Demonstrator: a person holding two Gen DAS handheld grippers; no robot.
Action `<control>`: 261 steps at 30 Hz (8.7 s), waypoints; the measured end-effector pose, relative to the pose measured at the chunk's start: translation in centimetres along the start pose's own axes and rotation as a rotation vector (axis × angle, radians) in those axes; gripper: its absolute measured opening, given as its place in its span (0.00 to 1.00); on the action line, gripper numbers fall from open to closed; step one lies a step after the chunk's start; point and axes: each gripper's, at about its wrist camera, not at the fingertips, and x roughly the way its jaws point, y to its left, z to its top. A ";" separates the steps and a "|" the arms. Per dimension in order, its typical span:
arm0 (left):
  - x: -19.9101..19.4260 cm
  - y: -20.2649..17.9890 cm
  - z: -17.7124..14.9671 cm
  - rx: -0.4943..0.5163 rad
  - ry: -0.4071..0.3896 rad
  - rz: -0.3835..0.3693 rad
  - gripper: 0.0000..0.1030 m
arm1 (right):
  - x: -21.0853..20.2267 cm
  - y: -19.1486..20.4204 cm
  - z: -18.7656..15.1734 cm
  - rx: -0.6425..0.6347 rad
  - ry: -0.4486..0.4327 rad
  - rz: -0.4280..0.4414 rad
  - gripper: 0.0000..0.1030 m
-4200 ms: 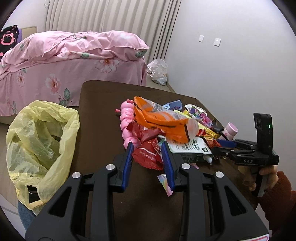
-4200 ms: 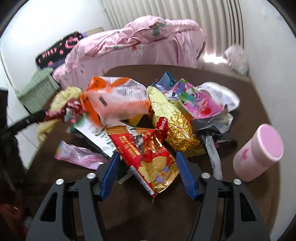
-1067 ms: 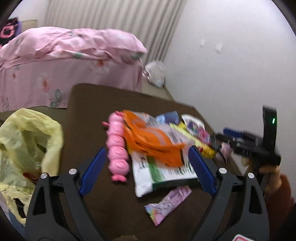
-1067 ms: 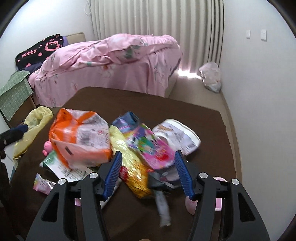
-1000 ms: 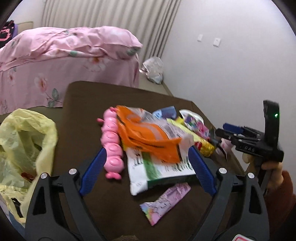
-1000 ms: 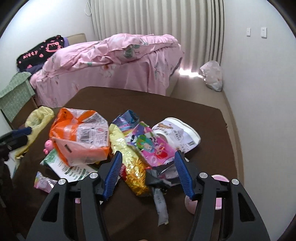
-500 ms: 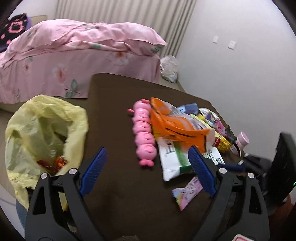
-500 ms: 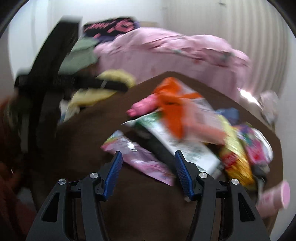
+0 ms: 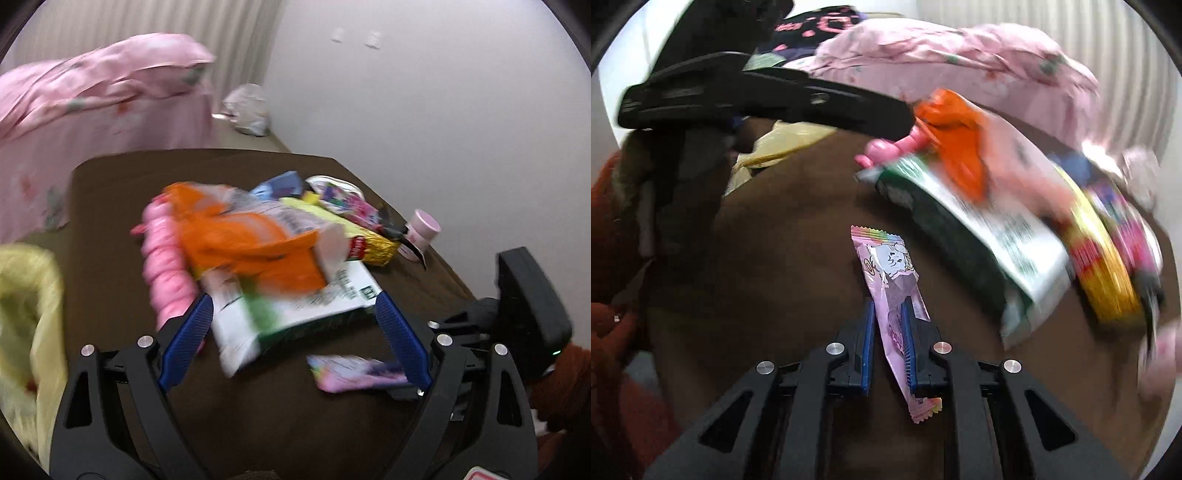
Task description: Collect trash
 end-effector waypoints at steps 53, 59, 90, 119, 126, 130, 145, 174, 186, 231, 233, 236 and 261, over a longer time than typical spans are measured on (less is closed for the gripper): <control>-2.1 -7.9 1.2 0.040 -0.007 0.198 0.50 | -9.4 -2.1 -7.2 0.237 -0.195 -0.337 0.49; -3.0 -7.6 -1.4 0.019 0.036 0.193 0.50 | -8.3 -1.9 -6.4 0.224 -0.146 -0.275 0.49; 3.8 -5.4 -3.4 -0.033 0.341 0.128 0.63 | -6.8 -6.2 -5.8 0.325 -0.121 -0.234 0.18; -9.1 -3.4 0.4 -0.077 -0.161 0.235 0.55 | -11.0 -1.5 2.7 0.178 -0.343 -0.235 0.18; -17.7 1.6 2.1 -0.121 -0.378 0.600 0.55 | -11.0 2.8 11.7 0.061 -0.485 -0.149 0.18; -21.3 5.3 1.1 -0.238 -0.447 0.689 0.55 | -9.5 5.7 15.8 -0.010 -0.513 -0.109 0.18; -21.6 14.4 -5.1 -0.502 -0.487 0.744 0.55 | 4.0 9.3 23.8 -0.034 -0.362 0.169 0.18; -17.9 18.3 -7.1 -0.655 -0.394 0.639 0.81 | 9.1 7.1 23.6 0.062 -0.266 0.226 0.40; -13.9 10.2 -2.2 -0.430 -0.375 0.495 0.84 | -1.5 -2.0 14.3 0.125 -0.317 -0.150 0.42; 14.5 -4.7 9.4 -0.010 0.185 -0.017 0.00 | -11.8 -17.5 0.0 0.375 -0.383 -0.421 0.43; 12.1 -4.3 8.2 -0.018 0.164 -0.016 0.00 | -11.5 -16.0 0.5 0.332 -0.374 -0.387 0.43; 9.5 -4.0 6.7 -0.027 0.139 -0.013 0.01 | -9.6 -13.8 1.8 0.249 -0.317 -0.328 0.43; 16.0 -5.3 13.3 0.040 0.125 -0.157 0.59 | -3.8 -7.2 -0.9 0.151 -0.153 -0.333 0.04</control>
